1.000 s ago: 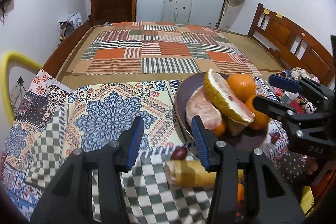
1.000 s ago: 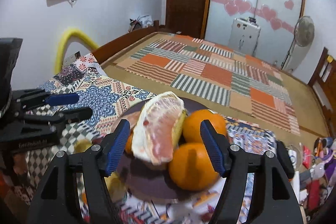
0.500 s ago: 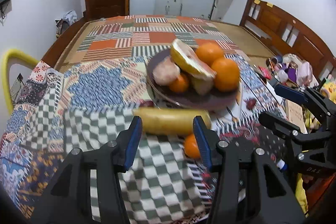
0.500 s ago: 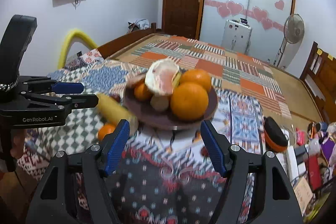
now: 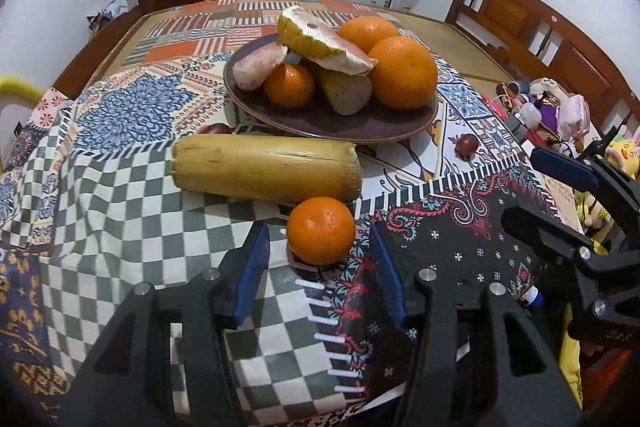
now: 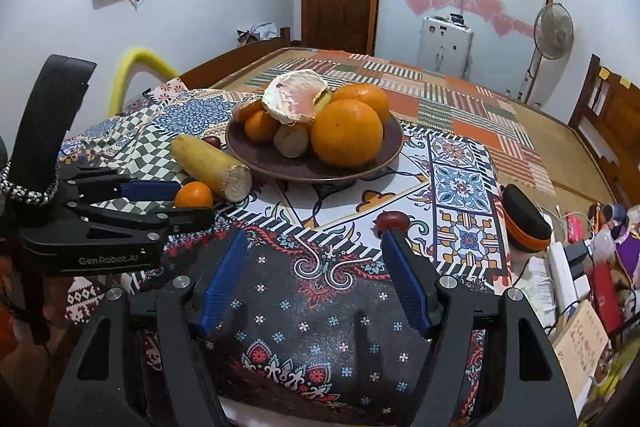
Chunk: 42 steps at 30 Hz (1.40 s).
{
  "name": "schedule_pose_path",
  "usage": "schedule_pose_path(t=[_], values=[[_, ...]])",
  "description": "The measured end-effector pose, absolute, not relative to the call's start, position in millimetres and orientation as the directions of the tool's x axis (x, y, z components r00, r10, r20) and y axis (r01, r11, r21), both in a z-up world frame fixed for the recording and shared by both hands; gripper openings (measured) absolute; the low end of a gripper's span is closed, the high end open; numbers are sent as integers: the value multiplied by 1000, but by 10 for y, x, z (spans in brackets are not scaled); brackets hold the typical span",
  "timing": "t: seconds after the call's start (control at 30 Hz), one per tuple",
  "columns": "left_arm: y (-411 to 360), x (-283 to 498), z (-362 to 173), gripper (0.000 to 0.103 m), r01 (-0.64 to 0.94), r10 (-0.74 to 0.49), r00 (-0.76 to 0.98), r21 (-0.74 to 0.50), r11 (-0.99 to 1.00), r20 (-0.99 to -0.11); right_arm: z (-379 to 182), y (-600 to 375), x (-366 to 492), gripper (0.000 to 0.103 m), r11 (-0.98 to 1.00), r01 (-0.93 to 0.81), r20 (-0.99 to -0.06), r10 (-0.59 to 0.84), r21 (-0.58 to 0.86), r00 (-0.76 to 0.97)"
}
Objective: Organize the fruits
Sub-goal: 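Grasp the small tangerine with the left tool while the right tool grasps the yellow cylinder, then lift the tangerine with the left tool while the right tool raises the yellow cylinder upright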
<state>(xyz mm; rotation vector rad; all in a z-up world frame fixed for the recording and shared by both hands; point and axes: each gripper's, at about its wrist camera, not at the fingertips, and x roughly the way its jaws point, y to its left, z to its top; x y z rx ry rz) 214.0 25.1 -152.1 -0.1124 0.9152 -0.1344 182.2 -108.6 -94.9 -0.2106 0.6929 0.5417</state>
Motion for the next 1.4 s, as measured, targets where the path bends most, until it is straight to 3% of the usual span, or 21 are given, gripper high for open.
schedule_pose_path(t=[0.07, 0.13, 0.67, 0.97, 1.1, 1.4], values=[[247, 2142, -1535, 39, 66, -159, 610, -150, 986, -777, -962, -1075, 1823, 67, 840, -542, -655, 406, -6, 637], [244, 2134, -1538, 34, 76, -172, 611, -159, 984, -773, -971, -1044, 1847, 67, 836, -549, -655, 414, -1, 632], [1056, 1960, -1436, 34, -40, -63, 638, -115, 993, -767, -1208, -426, 2110, 67, 759, -646, -700, 504, 79, 506], [1099, 1947, -1514, 34, -15, -67, 638, -98, 995, -767, -1296, -297, 2250, 66, 756, -646, -729, 502, 107, 465], [1070, 1959, -1531, 34, -7, -68, 637, -94, 996, -768, -1308, -295, 2276, 49, 749, -649, -725, 519, 133, 451], [1061, 1829, -1477, 34, -7, -75, 647, -104, 995, -759, -1295, -341, 2020, 33, 729, -681, -706, 520, 74, 480]])
